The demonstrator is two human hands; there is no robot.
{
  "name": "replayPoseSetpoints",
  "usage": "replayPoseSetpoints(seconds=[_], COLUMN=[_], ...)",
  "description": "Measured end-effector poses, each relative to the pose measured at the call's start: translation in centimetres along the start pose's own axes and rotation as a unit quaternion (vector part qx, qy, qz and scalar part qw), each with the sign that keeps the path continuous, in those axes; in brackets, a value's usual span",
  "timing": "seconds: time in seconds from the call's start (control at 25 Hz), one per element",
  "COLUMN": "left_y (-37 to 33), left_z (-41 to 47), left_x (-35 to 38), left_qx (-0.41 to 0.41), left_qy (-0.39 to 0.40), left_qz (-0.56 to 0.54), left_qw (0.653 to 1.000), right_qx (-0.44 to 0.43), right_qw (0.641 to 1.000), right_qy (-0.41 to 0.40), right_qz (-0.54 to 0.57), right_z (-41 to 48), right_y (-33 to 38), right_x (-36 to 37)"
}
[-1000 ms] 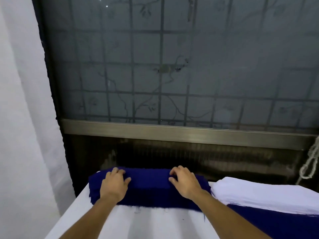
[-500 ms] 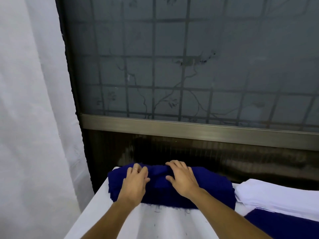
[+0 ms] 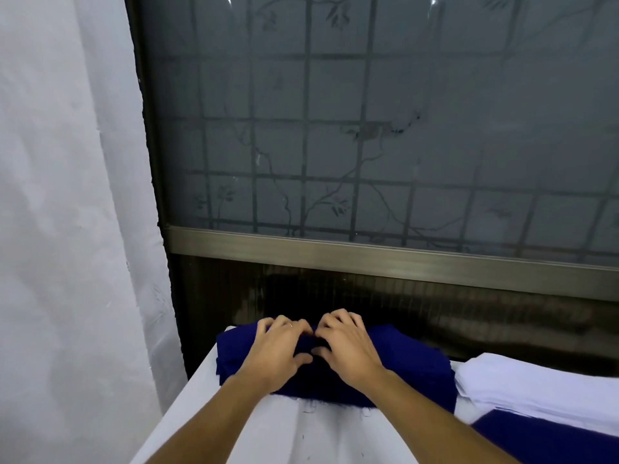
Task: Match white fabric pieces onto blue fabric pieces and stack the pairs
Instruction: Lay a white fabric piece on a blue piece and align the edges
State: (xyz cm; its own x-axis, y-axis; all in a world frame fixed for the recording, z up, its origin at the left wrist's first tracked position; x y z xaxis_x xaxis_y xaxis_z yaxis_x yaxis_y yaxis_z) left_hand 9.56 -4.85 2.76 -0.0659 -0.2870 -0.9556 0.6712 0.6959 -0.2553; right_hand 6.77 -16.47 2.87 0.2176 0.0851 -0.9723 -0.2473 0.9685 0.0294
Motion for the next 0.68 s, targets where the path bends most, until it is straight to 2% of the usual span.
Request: replayPoseSetpoints(seconds=[0.08, 0.24, 0.4, 0.56, 0.68], left_y=[0.0, 2.1, 3.2, 2.8, 2.5], left_z=[0.0, -1.5, -3.0, -4.3, -5.3], left_x=[-1.2, -3.8, -5.0, -5.4, -5.6], left_qx=[-0.006, -0.056, -0.089, -0.096, -0.104], left_qy=[-0.014, -0.036, 0.003, 0.056, 0.077], left_qz=[0.029, 0.015, -0.044, -0.054, -0.106], left_qw=[0.999, 0.998, 0.995, 0.992, 0.986], right_qx=[0.013, 0.061, 0.104, 0.173, 0.222], right_qw=[0.999, 0.997, 0.993, 0.982, 0.970], right_qy=[0.026, 0.055, 0.060, 0.061, 0.049], right_qz=[-0.016, -0.010, -0.004, 0.052, 0.082], right_z=[-0.9, -4.1, -7.9, -13.3, -17.9], right_y=[-1.1, -5.4, -8.8, -11.8, -13.9], right_x=[-0.3, -2.1, -4.4, -6.2, -7.2])
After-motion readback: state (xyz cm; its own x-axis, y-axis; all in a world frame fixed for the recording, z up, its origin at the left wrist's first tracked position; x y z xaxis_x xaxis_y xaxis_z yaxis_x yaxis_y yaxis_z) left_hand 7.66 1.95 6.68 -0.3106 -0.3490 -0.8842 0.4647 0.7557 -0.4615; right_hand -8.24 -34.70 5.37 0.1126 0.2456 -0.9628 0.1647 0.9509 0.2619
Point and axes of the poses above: each hand's wrist, its own z-axis towards the middle knuckle, its own x-axis out of the palm, y = z × x, the point moved 9 cm from there along z, towards the middle knuckle, and after that the axes turned 14 degrees about y, right-handed, at the moved point
